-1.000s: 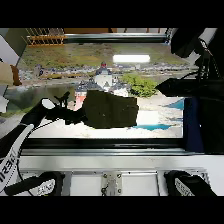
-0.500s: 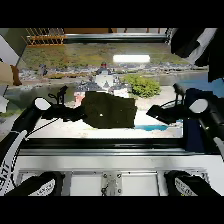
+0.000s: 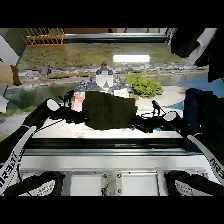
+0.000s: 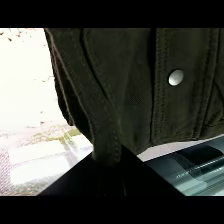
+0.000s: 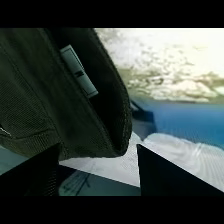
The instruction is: Fold the clothes and pants, and hang the long-sleeved shirts on hangers.
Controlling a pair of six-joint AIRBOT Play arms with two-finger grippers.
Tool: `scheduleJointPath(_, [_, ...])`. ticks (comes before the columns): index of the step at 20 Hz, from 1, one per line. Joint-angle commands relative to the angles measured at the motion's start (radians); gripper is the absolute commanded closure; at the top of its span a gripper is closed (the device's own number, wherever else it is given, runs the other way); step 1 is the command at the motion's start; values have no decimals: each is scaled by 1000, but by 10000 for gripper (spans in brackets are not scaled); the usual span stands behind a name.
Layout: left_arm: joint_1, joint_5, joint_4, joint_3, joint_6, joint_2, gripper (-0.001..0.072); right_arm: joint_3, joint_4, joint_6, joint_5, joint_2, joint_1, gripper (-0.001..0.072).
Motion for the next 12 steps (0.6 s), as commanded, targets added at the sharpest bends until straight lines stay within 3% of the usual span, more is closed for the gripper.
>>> scheduleJointPath(1, [-2, 3, 5, 1, 1, -6, 681, -5, 68, -52, -52, -24, 21, 217])
scheduleJointPath(6, [-2, 1, 5, 1, 1, -6, 681, 14, 68, -50, -62, -62, 25, 245])
scheduleJointPath(7, [-2, 0, 5, 1, 1, -6, 681, 18, 68, -72, -71, -63, 25, 528])
scheduleJointPath(8, [-2, 0, 5, 1, 1, -6, 681, 23, 68, -109, -82, -59, 24, 678])
scheduleJointPath(10, [3, 1, 5, 2, 1, 11, 681, 56, 29, -155, -69, -27, 22, 679])
scheduleJointPath(12, [32, -22, 5, 51, 0, 76, 682, 149, -146, -152, 0, 52, 17, 680])
